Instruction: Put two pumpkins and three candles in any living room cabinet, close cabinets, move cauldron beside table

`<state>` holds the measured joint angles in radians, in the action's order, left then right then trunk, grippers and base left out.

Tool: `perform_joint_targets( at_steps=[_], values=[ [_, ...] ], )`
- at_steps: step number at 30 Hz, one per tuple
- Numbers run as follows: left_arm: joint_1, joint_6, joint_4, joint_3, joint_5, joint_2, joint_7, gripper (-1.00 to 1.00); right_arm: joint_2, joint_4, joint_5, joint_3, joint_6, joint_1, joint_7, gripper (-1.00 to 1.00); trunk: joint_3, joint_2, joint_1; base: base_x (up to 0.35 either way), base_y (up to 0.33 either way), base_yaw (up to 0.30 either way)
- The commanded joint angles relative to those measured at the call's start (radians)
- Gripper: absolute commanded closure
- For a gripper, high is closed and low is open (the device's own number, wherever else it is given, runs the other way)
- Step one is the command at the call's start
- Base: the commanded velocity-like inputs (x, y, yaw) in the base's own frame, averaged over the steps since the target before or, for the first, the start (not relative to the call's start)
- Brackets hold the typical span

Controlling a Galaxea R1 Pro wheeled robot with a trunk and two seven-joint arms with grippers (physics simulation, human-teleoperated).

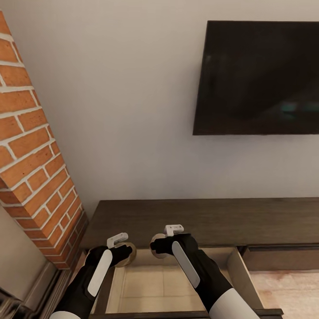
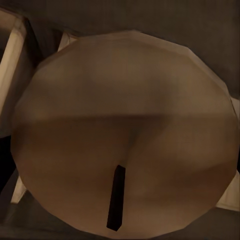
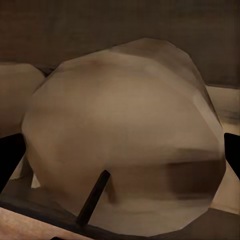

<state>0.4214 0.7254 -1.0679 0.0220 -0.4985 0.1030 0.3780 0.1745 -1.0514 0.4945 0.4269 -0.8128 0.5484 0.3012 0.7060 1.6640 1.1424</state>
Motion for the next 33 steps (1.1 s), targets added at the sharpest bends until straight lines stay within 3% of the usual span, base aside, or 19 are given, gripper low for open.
perform_joint_targets(
  at_steps=[1, 9, 27, 33],
  values=[
    [0.000, 0.002, -0.001, 0.001, -0.009, 0.000, 0.009, 1.00, 0.000, -0.001, 0.010, 0.001, -0.002, 0.001, 0.010, 1.00, 0.001, 0.000, 0.000, 0.085, 0.000, 0.000],
    [0.000, 0.002, -0.005, 0.001, -0.009, -0.001, 0.009, 1.00, 0.000, 0.000, 0.010, 0.001, -0.002, 0.001, 0.010, 1.00, 0.001, 0.000, 0.000, 0.115, 0.000, 0.000],
    [0.000, 0.002, -0.002, 0.001, -0.012, 0.000, 0.009, 1.00, 0.000, 0.023, 0.011, -0.004, -0.004, 0.001, 0.017, 1.00, 0.057, 0.126, 0.069, 0.001, 0.000, 0.000],
    [0.000, 0.002, -0.001, 0.002, -0.014, -0.001, 0.009, 1.00, 0.000, 0.076, 0.011, -0.004, 0.003, 0.001, 0.017, 1.00, 0.076, 0.168, 0.092, 0.000, 0.000, 0.000]
  ],
)
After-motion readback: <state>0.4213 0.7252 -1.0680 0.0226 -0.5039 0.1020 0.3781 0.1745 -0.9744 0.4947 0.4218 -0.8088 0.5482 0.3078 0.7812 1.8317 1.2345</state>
